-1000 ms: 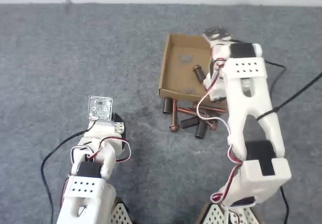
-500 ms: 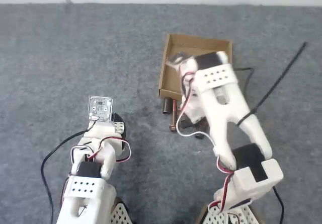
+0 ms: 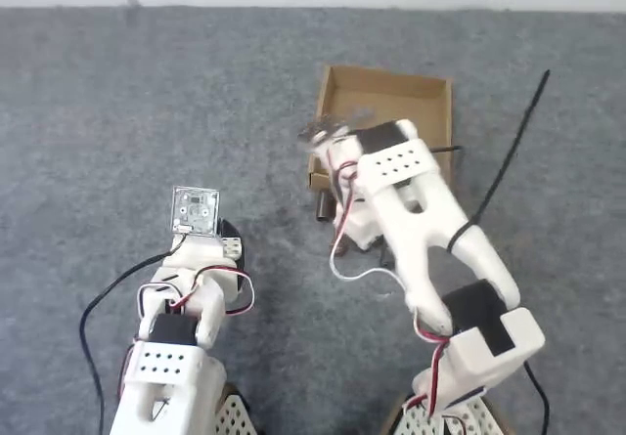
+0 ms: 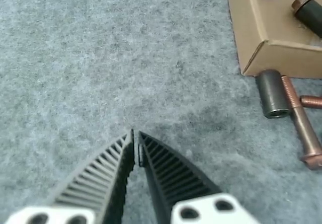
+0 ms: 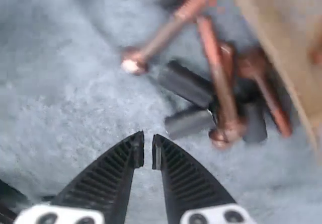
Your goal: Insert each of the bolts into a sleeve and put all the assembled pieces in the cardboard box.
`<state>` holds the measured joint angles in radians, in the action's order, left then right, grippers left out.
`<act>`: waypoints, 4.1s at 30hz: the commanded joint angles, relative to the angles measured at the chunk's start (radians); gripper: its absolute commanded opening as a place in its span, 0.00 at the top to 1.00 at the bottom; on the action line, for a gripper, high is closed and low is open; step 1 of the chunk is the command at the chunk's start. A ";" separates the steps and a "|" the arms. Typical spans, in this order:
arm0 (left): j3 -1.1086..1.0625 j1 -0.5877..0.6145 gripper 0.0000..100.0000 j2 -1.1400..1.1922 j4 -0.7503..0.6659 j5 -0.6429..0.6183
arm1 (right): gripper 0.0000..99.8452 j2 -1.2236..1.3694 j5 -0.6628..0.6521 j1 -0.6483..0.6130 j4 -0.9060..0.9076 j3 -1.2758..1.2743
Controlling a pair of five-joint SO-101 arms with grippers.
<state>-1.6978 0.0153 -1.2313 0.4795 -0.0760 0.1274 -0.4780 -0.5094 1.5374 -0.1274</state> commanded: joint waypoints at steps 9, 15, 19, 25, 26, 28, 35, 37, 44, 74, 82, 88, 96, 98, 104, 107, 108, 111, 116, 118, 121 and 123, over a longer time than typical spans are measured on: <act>0.013 0.005 0.99 -0.028 0.003 0.009 | 0.96 -0.068 -0.333 -0.054 -0.031 -0.018; 0.013 0.005 0.99 -0.028 0.003 0.009 | 0.82 -0.067 -0.373 -0.022 -0.182 -0.094; 0.013 0.005 0.99 -0.028 0.003 0.009 | 0.82 -0.056 -0.471 -0.001 -0.220 -0.120; 0.013 0.005 0.99 -0.028 0.003 0.009 | 0.82 -0.056 -0.571 0.056 -0.255 -0.157; 0.013 0.005 0.99 -0.028 0.003 0.009 | 0.82 -0.056 -0.583 0.058 -0.259 -0.167; 0.013 0.005 0.99 -0.028 0.003 0.009 | 0.82 -0.056 -0.598 0.058 -0.271 -0.189; 0.013 0.005 0.99 -0.028 0.003 0.009 | 0.82 -0.056 -0.586 0.054 -0.427 -0.292; 0.013 0.005 0.99 -0.028 0.003 0.009 | 0.82 -0.056 -0.545 0.054 -0.472 -0.310; 0.013 0.003 0.99 -0.028 0.003 0.009 | 0.82 -0.030 -0.531 0.058 -0.653 -0.430; 0.013 0.003 0.99 -0.028 0.002 0.009 | 0.99 -0.538 0.272 0.255 -0.387 -0.414; 0.013 0.003 0.99 -0.028 0.002 0.009 | 0.99 -0.512 0.499 0.591 -0.567 -0.572; 0.013 0.003 0.99 -0.028 0.002 0.009 | 0.99 -0.518 0.583 0.760 -0.731 -0.701; 0.163 -0.006 0.99 -0.017 0.121 -0.003 | 0.99 -0.507 0.582 0.768 -0.734 -0.709; 0.251 -0.018 0.99 -0.015 0.193 -0.038 | 0.99 -0.507 0.582 0.769 -0.736 -0.709; 0.561 -0.130 0.99 0.146 0.422 -0.114 | 0.99 -0.507 0.580 0.769 -0.740 -0.710; 0.651 -0.207 0.99 0.272 0.443 -0.158 | 0.99 -0.507 0.578 0.771 -0.782 -0.732; 0.667 -0.239 0.99 0.311 0.442 -0.172 | 0.99 -0.507 0.578 0.771 -0.794 -0.738; 0.680 -0.348 0.99 0.420 0.370 -0.196 | 0.99 -0.507 0.578 0.771 -0.803 -0.744; 0.685 -0.471 0.99 0.629 0.169 -0.362 | 0.99 -0.507 0.578 0.769 -0.803 -0.744; 0.697 -0.493 0.99 0.730 0.097 -0.436 | 0.99 -0.507 0.578 0.769 -0.803 -0.744; 0.748 -0.506 0.99 0.872 0.048 -0.446 | 0.99 -0.507 0.578 0.768 -0.803 -0.744; 0.800 -0.519 0.96 0.951 0.048 -0.430 | 0.99 -0.507 0.578 0.768 -0.803 -0.744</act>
<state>-0.9996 -0.4818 -0.3613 0.5639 -0.5056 -0.3560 0.0913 0.2455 0.7534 -0.8807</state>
